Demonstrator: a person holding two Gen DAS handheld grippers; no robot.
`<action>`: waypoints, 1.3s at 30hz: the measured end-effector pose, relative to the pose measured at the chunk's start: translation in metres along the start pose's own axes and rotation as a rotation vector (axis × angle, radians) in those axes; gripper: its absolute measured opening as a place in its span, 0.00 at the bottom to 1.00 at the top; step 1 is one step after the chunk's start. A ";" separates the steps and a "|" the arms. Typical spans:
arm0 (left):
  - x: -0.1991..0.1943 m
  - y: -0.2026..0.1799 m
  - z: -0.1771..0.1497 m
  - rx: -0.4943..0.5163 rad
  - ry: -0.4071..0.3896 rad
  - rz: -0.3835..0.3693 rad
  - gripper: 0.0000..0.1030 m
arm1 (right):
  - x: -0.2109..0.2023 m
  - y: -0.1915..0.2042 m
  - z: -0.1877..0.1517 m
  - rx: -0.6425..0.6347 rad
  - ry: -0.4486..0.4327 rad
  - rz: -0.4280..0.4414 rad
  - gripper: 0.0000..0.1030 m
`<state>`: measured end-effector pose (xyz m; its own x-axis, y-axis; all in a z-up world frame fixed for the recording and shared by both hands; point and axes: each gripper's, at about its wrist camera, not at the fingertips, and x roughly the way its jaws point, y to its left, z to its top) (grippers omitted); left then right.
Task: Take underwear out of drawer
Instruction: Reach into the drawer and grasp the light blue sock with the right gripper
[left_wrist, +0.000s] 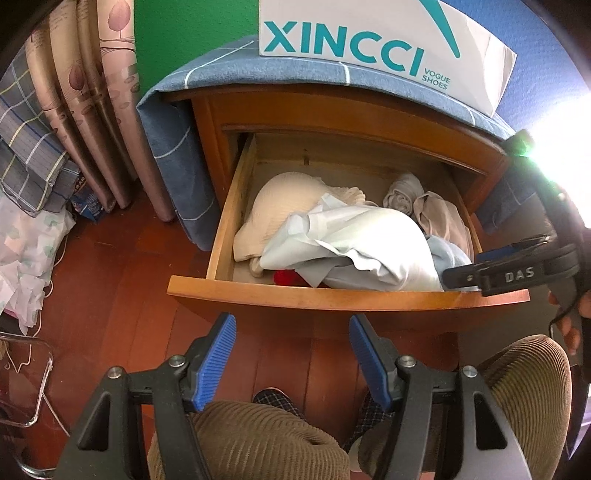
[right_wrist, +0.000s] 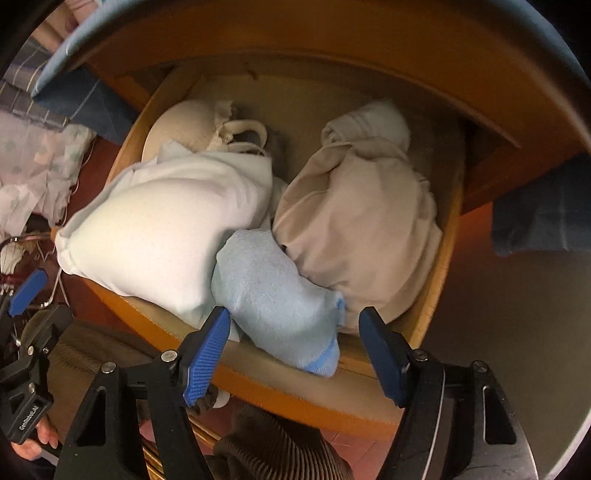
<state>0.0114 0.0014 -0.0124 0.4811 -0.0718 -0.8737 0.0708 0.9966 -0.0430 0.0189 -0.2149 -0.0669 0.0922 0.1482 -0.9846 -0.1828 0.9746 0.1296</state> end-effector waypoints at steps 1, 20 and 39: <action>0.000 0.000 0.000 0.002 0.001 0.000 0.64 | 0.004 0.001 0.002 -0.009 0.010 -0.002 0.67; 0.000 -0.006 0.034 -0.004 0.027 -0.102 0.64 | 0.039 -0.010 0.017 0.028 0.086 0.069 0.52; 0.037 -0.055 0.072 0.065 0.140 -0.191 0.65 | -0.034 -0.025 -0.031 0.217 -0.227 -0.010 0.44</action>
<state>0.0886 -0.0588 -0.0076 0.3279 -0.2478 -0.9116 0.2067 0.9604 -0.1867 -0.0099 -0.2491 -0.0404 0.3136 0.1483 -0.9379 0.0300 0.9857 0.1659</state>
